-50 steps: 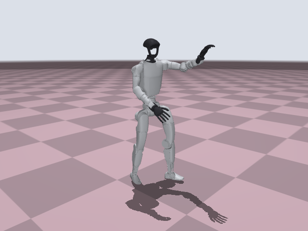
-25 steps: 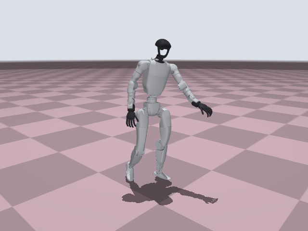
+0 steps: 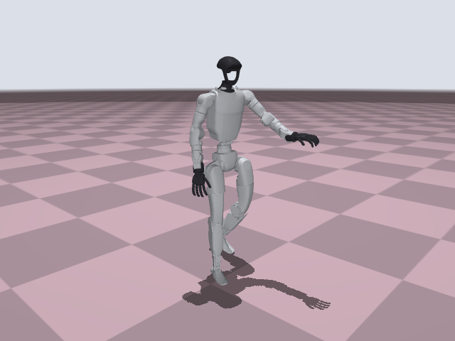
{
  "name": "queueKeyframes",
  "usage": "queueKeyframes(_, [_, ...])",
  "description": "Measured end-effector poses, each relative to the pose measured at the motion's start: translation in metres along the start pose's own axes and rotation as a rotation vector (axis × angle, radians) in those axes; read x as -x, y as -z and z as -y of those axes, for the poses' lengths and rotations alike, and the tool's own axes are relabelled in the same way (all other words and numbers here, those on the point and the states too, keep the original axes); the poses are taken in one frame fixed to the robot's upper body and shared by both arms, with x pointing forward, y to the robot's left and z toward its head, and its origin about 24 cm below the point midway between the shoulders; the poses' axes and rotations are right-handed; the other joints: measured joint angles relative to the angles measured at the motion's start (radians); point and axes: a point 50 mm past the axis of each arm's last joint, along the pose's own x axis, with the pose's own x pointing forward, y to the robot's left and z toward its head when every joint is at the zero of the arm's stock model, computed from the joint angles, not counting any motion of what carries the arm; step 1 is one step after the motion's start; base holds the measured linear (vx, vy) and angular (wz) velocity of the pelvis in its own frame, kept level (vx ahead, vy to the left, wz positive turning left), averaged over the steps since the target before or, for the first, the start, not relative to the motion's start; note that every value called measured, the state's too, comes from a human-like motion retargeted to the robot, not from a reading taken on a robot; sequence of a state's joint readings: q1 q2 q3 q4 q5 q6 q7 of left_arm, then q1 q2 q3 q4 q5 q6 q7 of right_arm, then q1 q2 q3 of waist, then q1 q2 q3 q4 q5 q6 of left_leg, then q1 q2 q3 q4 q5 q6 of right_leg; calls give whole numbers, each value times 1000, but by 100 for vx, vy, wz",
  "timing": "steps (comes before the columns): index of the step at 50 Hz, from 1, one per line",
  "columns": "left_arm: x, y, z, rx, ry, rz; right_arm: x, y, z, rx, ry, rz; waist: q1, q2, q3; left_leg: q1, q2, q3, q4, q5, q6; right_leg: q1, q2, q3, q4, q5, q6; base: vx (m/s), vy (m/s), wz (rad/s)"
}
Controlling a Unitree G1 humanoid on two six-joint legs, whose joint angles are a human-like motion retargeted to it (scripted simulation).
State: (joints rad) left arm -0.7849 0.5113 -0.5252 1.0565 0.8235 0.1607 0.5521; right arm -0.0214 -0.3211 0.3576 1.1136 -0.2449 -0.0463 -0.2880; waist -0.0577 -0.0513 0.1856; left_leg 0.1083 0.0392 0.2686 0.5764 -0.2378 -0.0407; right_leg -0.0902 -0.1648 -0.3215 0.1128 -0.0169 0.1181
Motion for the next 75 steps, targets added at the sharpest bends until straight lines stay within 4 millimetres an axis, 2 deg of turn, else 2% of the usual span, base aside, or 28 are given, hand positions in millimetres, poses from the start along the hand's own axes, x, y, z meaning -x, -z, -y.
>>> queueKeyframes(3, [-15,3,-38,24,-156,40,-10,-23,13,13,56,23,35,17,-18,-121,36,9,250,69,12,39,-6,14,13,-47,-18,44,-10,-23])
queueKeyframes(8, [-35,18,-129,24,-480,86,-23,-88,42,2,147,168,108,13,-29,-253,69,87,389,7,28,87,-16,67,-8,-84,-15,37,-6,-57])
queueKeyframes(12, [-36,31,-199,-8,-705,104,-20,-148,69,-36,210,356,156,11,-26,-297,57,131,231,-38,29,106,-26,110,-1,-112,6,35,0,-61])
queueKeyframes(16, [-32,37,-250,-29,-870,100,-8,-194,94,-71,250,536,178,30,-21,-303,21,109,-91,14,28,132,-25,126,1,-137,26,34,5,-28])
queueKeyframes(20, [-30,36,-287,-45,-975,106,4,-215,108,-75,258,652,183,57,-11,-291,1,37,-419,118,4,179,-5,117,-8,-167,38,36,8,2])
queueKeyframes(22, [-32,31,-298,-50,-993,120,5,-215,106,-63,244,666,186,65,-5,-290,2,-5,-535,169,-24,207,7,110,-9,-185,41,39,9,6])
queueKeyframes(25, [-36,22,-306,-53,-987,148,0,-204,94,-25,208,629,194,64,1,-292,10,-29,-646,205,-62,246,15,105,-3,-211,46,42,10,-2])
queueKeyframes(28, [-42,13,-302,-50,-943,166,-11,-182,73,40,157,521,212,48,2,-293,20,9,-663,183,-77,267,10,111,24,-235,48,46,13,-19])
queueKeyframes(30, [-48,7,-291,-43,-888,169,-18,-161,56,94,113,426,228,37,0,-278,25,37,-662,182,-76,275,5,121,54,-247,46,51,16,-35])
queueKeyframes(33, [-60,-3,-253,-22,-735,164,-23,-123,30,169,31,276,250,28,-10,-239,34,53,-650,237,-66,292,0,145,107,-250,34,55,22,-38])
queueKeyframes(35, [-66,-12,-211,-15,-585,167,-21,-96,14,195,-19,193,252,26,-16,-206,40,54,-642,277,-56,304,-3,161,154,-237,20,58,27,-21])
queueKeyframes(38, [-61,-26,-124,-67,-274,191,-14,-63,-5,170,-76,118,229,23,-15,-146,41,45,-612,250,-46,290,-16,179,306,-183,-35,57,31,2])
queueKeyframes(40, [-44,-29,-63,-140,-51,204,-9,-46,-15,126,-105,95,206,16,-10,-108,41,39,-584,203,-47,235,-28,187,476,-123,-101,53,30,7])
queueKeyframes(42, [-20,-24,-12,-210,131,189,-3,-36,-22,77,-120,92,182,4,-7,-84,42,37,-554,164,-53,141,-41,194,668,-76,-170,47,27,2])
queueKeyframes(45, [16,-9,38,-271,305,133,3,-27,-27,17,-118,103,147,-14,1,-65,48,35,-511,117,-63,5,-41,195,875,-93,-228,42,21,3])
queueKeyframes(48, [40,-3,63,-280,381,97,8,-18,-28,-10,-104,104,114,-21,11,-57,54,25,-471,75,-62,-80,-13,172,902,-144,-236,38,17,18])
queueKeyframes(50, [48,-4,70,-271,400,92,9,-11,-28,-16,-95,88,98,-20,18,-50,54,15,-454,51,-58,-110,5,139,835,-160,-230,36,14,31])
queueKeyframes(53, [48,-9,70,-254,387,101,12,2,-29,-19,-90,44,82,-24,26,-38,43,-7,-446,20,-57,-121,34,88,620,-154,-191,36,11,46])
queueKeyframes(55, [44,-14,65,-241,365,110,14,9,-32,-19,-94,13,72,-36,32,-28,23,-29,-447,1,-59,-118,54,71,433,-106,-146,36,7,65])
queueKeyframes(60, [31,-27,53,-206,306,149,19,21,-39,-4,-126,-42,33,-79,43,15,-50,-103,-462,-55,-68,-103,85,144,-23,120,9,40,3,85])
queueKeyframes(63, [28,-35,49,-208,288,195,20,24,-41,0,-144,-50,4,-71,35,51,-63,-147,-472,-85,-78,-104,101,216,-128,108,70,47,0,81])
queueKeyframes(65, [26,-41,46,-207,270,224,19,25,-38,-5,-141,-56,-14,-52,23,74,-64,-173,-473,-98,-80,-97,109,243,-131,101,73,52,-2,66])
queueKeyframes(69, [13,-49,28,-165,182,253,12,24,-25,-33,-98,-71,-27,-6,-15,111,-63,-199,-440,-103,-74,-55,103,229,-100,141,42,57,-5,41])
queueKeyframes(72, [-1,-54,4,-117,76,279,7,19,-14,-71,-52,-71,-16,27,-48,113,-57,-199,-354,-77,-69,-9,97,219,-72,80,26,60,-9,14])
queueKeyframes(75, [-13,-61,-31,-68,-55,341,2,11,-3,-114,-10,-56,3,41,-79,58,-60,-201,-164,-5,-61,36,80,227,-31,6,20,58,-12,3])
